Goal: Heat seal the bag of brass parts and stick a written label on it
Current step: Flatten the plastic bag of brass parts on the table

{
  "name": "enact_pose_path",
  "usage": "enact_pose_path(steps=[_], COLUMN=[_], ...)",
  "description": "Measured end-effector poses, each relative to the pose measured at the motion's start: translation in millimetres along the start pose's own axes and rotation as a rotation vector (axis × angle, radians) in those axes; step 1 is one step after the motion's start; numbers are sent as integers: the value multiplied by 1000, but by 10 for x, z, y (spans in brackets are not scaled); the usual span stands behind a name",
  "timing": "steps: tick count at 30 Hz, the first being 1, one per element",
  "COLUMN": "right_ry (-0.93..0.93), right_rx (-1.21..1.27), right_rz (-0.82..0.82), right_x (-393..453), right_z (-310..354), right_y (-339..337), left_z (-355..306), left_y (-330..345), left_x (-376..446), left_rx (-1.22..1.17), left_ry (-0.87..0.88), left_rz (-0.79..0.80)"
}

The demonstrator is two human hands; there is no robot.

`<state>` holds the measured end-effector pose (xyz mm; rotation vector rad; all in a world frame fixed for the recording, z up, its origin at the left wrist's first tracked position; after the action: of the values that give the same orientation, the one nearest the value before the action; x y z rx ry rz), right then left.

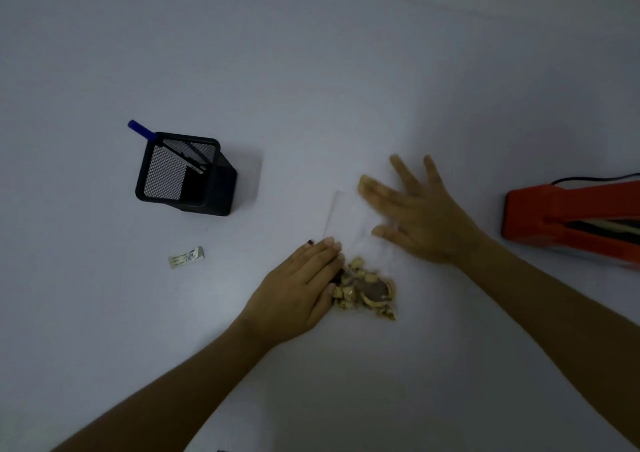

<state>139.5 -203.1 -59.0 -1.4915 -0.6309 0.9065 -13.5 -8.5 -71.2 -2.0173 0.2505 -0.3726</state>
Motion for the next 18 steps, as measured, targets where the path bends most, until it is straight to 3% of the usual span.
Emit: enact_pose_path(steps=[5, 8, 12, 18], right_ry=[66, -67, -222, -174], right_rx=[22, 89, 165, 120], right_rz=[-34, -93, -14, 66], right_x=[-13, -88, -197, -195], right_z=[31, 341, 536, 366], right_y=[-140, -191, -20, 23], left_z=[-12, -18, -16, 9], left_y=[-10, -21, -26, -10], left_x=[-4, 9, 19, 19], left_rx=[-22, -18, -23, -38], left_ry=[-25, -48, -38, -55], left_rz=[-3, -4, -17, -1])
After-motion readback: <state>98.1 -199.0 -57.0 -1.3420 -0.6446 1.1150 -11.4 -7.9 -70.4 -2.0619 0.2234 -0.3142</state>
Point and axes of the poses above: each hand's wrist, its own x-axis towards the middle knuckle, its own y-axis out of the palm, z = x × y, the point moved 2 cm from there along x, towards the middle knuckle, and after that the axes turned 5 degrees about -z, right-handed, at the moved point
